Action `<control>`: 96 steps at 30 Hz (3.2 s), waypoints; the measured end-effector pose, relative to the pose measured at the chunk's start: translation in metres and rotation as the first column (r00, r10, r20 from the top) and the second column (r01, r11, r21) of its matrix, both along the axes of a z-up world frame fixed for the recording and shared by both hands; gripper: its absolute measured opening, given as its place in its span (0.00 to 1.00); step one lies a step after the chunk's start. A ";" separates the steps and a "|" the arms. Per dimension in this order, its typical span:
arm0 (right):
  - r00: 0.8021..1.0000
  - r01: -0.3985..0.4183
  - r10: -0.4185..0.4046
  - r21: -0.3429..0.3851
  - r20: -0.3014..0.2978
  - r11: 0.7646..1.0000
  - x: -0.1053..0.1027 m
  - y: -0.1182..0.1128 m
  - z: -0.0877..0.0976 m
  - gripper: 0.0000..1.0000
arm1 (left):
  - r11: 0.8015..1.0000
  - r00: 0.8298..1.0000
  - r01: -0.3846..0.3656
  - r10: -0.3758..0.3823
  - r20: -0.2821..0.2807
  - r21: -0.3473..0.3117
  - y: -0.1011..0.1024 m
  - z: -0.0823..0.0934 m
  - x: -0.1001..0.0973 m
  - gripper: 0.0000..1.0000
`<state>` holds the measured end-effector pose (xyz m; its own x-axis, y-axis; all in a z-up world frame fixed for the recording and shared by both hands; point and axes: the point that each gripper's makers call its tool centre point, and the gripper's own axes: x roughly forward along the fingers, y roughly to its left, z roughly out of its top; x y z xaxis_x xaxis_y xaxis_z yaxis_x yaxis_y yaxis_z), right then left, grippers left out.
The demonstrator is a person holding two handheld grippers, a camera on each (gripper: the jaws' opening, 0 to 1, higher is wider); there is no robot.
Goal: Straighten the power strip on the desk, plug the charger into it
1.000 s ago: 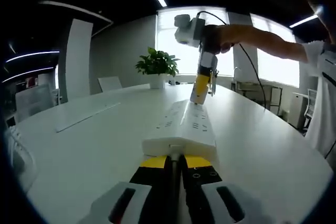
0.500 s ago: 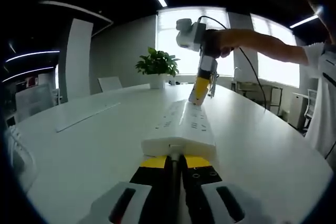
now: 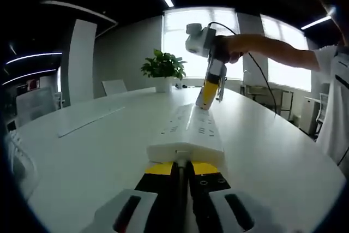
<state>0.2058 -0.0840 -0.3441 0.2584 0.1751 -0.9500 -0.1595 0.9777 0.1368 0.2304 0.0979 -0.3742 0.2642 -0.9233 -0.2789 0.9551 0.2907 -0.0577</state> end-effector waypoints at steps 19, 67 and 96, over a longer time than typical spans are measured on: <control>0.982 -0.079 0.075 0.012 0.173 0.997 0.001 0.001 0.049 0.34 | 1.000 1.000 -0.017 0.017 0.002 -0.001 0.000 0.001 0.000 0.15; 0.784 -0.267 0.037 0.282 0.620 0.921 0.011 0.018 0.137 0.37 | 0.988 0.997 -0.079 0.078 -0.008 -0.129 0.013 0.064 -0.011 0.56; 0.470 -0.461 0.171 0.076 0.866 0.884 -0.030 0.027 0.181 0.35 | 0.983 0.983 -0.184 0.184 -0.004 -0.016 0.039 0.092 -0.041 0.76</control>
<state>0.1760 -0.0566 -0.1630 0.7557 0.6124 -0.2321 -0.6288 0.7775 0.0038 0.1892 0.1367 -0.2819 0.4292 -0.8633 -0.2656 0.8852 0.4605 -0.0664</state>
